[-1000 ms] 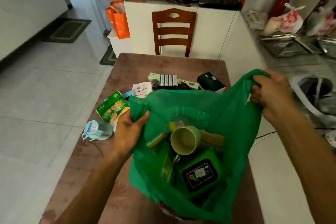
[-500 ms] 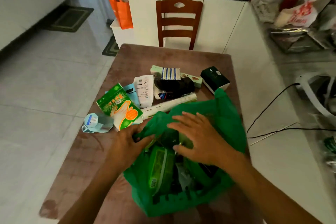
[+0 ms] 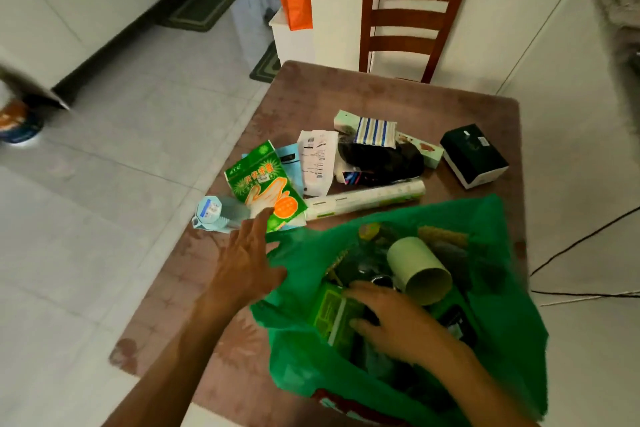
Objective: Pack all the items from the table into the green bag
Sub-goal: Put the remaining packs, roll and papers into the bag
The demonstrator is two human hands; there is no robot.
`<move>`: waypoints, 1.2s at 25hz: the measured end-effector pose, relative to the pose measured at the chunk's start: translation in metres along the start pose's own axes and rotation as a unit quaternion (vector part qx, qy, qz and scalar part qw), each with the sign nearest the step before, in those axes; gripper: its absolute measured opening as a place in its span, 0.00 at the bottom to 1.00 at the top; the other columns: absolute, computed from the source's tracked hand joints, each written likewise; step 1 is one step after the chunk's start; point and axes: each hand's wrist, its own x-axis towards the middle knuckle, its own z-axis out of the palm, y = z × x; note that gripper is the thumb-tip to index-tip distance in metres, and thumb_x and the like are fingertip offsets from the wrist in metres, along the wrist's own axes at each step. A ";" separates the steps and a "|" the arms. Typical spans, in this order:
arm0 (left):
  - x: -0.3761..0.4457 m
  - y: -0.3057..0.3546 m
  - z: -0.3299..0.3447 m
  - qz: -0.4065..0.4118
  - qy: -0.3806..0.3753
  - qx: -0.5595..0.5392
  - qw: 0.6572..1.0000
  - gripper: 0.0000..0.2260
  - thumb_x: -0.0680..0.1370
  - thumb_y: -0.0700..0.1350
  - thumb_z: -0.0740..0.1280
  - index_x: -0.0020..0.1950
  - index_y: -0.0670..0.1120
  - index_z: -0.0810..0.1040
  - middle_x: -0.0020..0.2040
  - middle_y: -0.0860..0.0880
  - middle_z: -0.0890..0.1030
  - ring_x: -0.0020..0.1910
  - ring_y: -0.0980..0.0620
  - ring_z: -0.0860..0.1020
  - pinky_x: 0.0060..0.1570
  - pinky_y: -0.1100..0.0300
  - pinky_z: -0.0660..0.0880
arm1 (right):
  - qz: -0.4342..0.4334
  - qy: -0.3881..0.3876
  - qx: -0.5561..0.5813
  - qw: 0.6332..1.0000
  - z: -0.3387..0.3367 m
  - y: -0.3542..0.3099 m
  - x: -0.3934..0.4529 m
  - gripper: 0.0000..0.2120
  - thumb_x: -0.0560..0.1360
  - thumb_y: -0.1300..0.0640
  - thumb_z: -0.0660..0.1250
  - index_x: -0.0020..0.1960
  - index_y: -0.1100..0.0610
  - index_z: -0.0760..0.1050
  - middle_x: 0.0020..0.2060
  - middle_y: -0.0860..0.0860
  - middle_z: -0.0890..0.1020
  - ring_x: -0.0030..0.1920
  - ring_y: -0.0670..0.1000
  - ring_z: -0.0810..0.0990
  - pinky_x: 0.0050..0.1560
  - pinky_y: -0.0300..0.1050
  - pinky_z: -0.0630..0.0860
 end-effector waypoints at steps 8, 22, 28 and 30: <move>0.129 -0.051 0.063 -0.030 -0.080 0.085 0.993 0.26 0.76 0.43 0.67 0.73 0.49 0.64 0.74 0.41 0.63 0.70 0.39 0.64 0.64 0.46 0.67 | 0.067 0.165 -0.004 0.984 -0.024 -0.013 0.012 0.13 0.77 0.50 0.64 0.61 0.46 0.76 0.56 0.43 0.81 0.52 0.43 0.78 0.40 0.22 0.65; 0.110 -0.097 0.018 -0.040 0.100 0.176 0.978 0.34 0.72 0.57 0.68 0.74 0.55 0.57 0.76 0.42 0.56 0.74 0.35 0.55 0.68 0.33 0.47 | 0.114 0.168 0.026 0.979 -0.016 -0.032 0.036 0.11 0.75 0.52 0.68 0.57 0.46 0.79 0.49 0.41 0.82 0.46 0.38 0.78 0.42 0.25 0.70; 0.080 -0.100 -0.026 -0.048 0.162 -0.078 0.983 0.34 0.62 0.57 0.78 0.63 0.52 0.68 0.57 0.44 0.72 0.53 0.43 0.75 0.44 0.49 0.78 | 0.100 0.184 0.068 0.976 -0.019 -0.040 0.041 0.14 0.75 0.53 0.68 0.60 0.41 0.75 0.55 0.44 0.82 0.54 0.46 0.80 0.48 0.29 0.72; 0.054 -0.049 -0.058 0.004 0.193 -0.223 0.956 0.34 0.61 0.57 0.79 0.62 0.54 0.69 0.57 0.51 0.74 0.51 0.54 0.76 0.41 0.61 0.77 | 0.076 0.249 0.186 0.947 -0.035 -0.049 0.028 0.27 0.72 0.53 0.72 0.67 0.37 0.67 0.63 0.39 0.76 0.59 0.41 0.77 0.54 0.33 0.75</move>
